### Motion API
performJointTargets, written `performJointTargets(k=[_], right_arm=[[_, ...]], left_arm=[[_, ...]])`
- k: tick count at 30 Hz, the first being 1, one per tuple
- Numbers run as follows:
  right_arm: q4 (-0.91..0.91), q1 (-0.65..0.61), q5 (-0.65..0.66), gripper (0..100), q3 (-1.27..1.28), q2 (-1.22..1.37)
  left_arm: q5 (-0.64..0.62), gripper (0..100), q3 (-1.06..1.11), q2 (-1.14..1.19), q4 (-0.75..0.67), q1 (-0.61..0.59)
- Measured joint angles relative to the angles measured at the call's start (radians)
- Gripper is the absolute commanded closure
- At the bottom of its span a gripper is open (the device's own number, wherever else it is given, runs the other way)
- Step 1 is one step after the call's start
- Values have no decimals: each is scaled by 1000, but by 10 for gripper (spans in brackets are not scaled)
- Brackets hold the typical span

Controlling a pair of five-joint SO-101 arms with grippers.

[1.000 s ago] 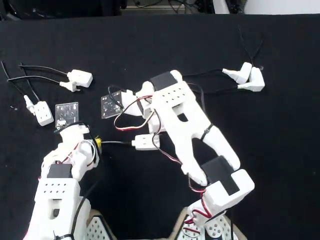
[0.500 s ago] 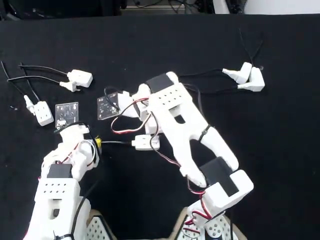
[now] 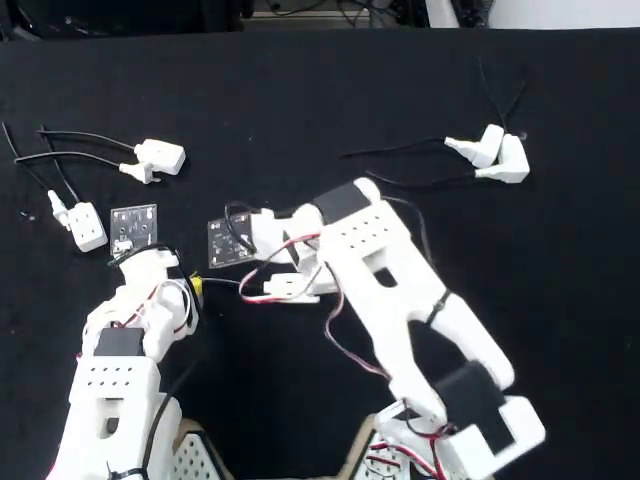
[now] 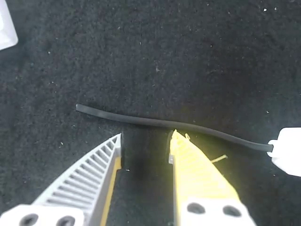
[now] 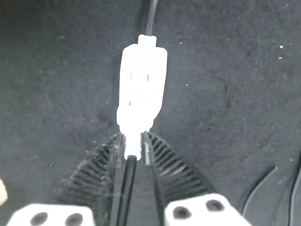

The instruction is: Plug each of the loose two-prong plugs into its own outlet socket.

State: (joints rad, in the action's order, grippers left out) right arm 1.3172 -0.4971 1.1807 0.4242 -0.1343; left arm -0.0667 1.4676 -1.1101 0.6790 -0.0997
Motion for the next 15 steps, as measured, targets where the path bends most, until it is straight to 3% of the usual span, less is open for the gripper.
performJointTargets(k=[15], right_arm=[[-84,0,-35,988,66,-5]], left_arm=[[0,827,0,0,0,0]])
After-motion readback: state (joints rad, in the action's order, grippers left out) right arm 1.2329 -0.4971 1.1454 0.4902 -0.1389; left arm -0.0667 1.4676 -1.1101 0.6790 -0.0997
